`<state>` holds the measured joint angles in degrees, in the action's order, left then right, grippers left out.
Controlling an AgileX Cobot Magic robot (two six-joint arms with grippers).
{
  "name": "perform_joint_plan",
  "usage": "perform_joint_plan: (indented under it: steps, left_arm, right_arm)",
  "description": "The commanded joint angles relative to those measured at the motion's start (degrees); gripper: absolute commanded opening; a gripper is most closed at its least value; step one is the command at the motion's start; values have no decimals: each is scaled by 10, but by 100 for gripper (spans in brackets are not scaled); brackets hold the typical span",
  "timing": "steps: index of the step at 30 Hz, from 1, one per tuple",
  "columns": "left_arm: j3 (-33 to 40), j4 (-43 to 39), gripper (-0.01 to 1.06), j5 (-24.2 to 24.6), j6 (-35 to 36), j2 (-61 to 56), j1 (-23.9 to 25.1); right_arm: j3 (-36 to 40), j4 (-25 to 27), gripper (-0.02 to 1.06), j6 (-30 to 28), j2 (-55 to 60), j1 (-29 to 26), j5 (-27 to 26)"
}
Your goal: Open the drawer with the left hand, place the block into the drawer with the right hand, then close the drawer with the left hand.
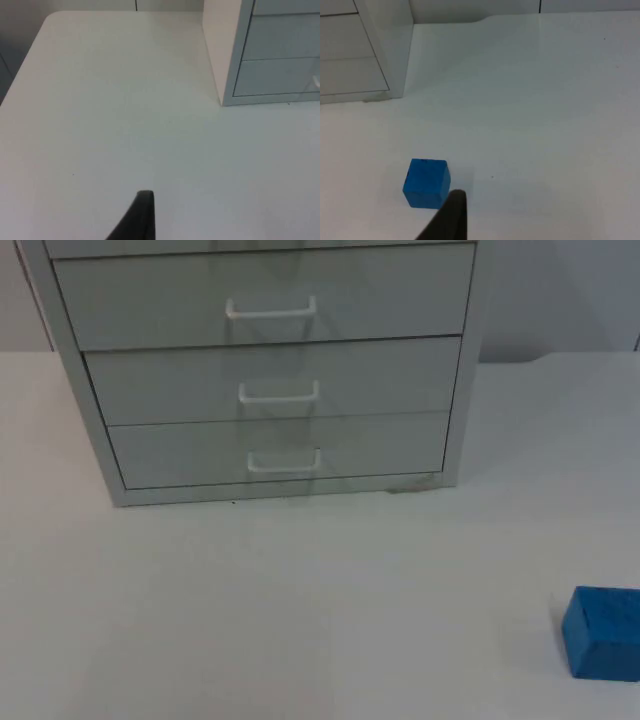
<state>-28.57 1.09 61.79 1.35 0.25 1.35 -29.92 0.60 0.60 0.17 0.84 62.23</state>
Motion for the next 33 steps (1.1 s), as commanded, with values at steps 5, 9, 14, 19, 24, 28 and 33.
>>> perform_joint_plan:
  steps: [5,9,14,19,24,28,33]
  left_arm:
    - [2,-4,105,-3,3,-3,0]
    - [2,-4,105,-3,3,-3,0]
    - [2,-4,105,-3,3,-3,0]
    - [2,-3,105,-3,3,-3,0]
    - [2,-3,105,-3,3,-3,0]
    - [2,5,105,-3,3,-3,0]
    - [-2,34,105,-8,3,16,0]
  right_arm:
    - [3,11,105,0,-2,-3,-6]
    - [3,11,105,0,-2,-3,-6]
    - [3,11,105,0,-2,-3,-6]
    - [3,11,105,0,-2,-3,-6]
    - [3,11,105,0,-2,-3,-6]
    - [2,13,105,0,-2,-3,-6]
    - [-19,30,105,-2,44,-3,-12]
